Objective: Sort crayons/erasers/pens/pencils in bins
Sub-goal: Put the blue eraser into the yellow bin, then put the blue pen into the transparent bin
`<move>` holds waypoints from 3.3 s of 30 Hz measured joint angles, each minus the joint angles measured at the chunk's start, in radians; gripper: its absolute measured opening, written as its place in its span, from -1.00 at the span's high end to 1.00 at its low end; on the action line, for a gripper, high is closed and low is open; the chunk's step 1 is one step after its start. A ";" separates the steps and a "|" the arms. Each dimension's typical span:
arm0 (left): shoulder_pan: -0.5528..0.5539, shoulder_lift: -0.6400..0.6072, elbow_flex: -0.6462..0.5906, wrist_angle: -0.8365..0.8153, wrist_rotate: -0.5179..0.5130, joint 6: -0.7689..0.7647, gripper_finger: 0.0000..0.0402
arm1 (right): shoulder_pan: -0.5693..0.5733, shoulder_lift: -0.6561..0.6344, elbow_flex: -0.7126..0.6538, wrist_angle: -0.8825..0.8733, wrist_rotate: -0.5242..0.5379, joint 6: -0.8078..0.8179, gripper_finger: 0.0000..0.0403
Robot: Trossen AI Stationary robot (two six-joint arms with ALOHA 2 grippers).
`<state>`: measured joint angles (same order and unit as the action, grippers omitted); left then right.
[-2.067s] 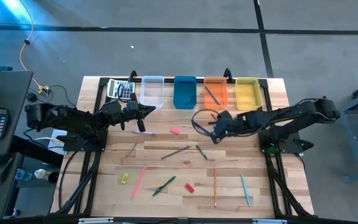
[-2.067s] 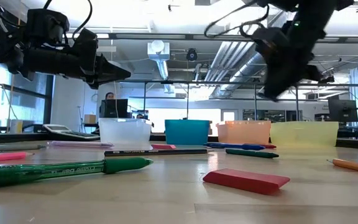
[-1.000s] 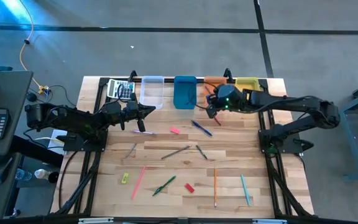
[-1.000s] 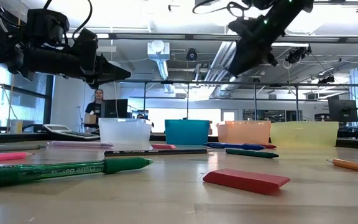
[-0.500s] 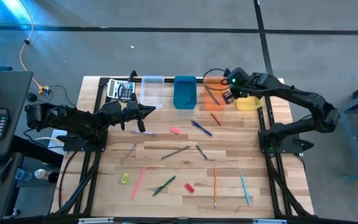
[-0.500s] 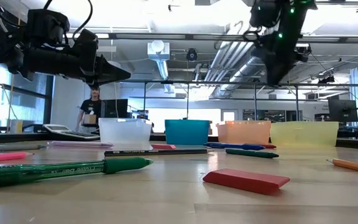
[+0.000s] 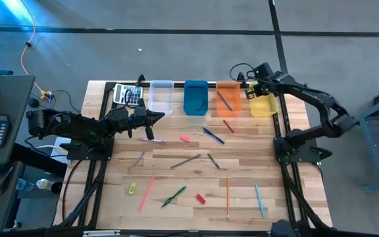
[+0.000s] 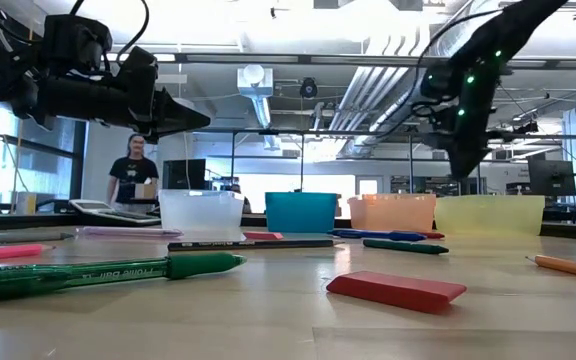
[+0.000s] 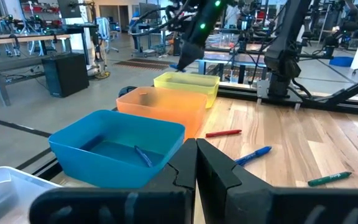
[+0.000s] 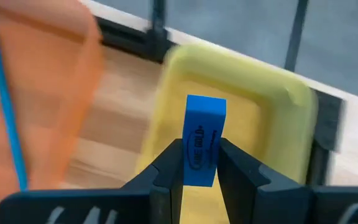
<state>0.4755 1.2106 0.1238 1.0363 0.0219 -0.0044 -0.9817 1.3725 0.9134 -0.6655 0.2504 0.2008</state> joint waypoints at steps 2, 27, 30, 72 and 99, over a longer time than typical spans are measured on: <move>0.000 0.000 0.000 0.000 0.000 0.000 1.00 | -0.006 0.043 0.000 0.012 0.000 0.000 0.65; 0.000 0.000 0.000 0.000 -0.003 0.000 1.00 | -0.039 0.253 0.028 0.065 0.028 0.070 0.65; 0.000 0.000 0.000 -0.005 -0.003 0.000 1.00 | -0.039 0.252 0.028 0.064 0.028 0.070 0.65; 0.000 0.000 0.000 -0.053 0.004 -0.002 1.00 | 0.220 -0.341 -0.477 0.855 -0.306 -0.134 0.96; 0.000 0.000 0.000 -0.142 -0.147 0.055 1.00 | 0.320 -0.372 -0.552 1.002 -0.306 -0.179 1.00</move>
<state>0.4755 1.2106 0.1242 0.8947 -0.1253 0.0505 -0.6618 1.0004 0.3614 0.3362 -0.0551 0.0222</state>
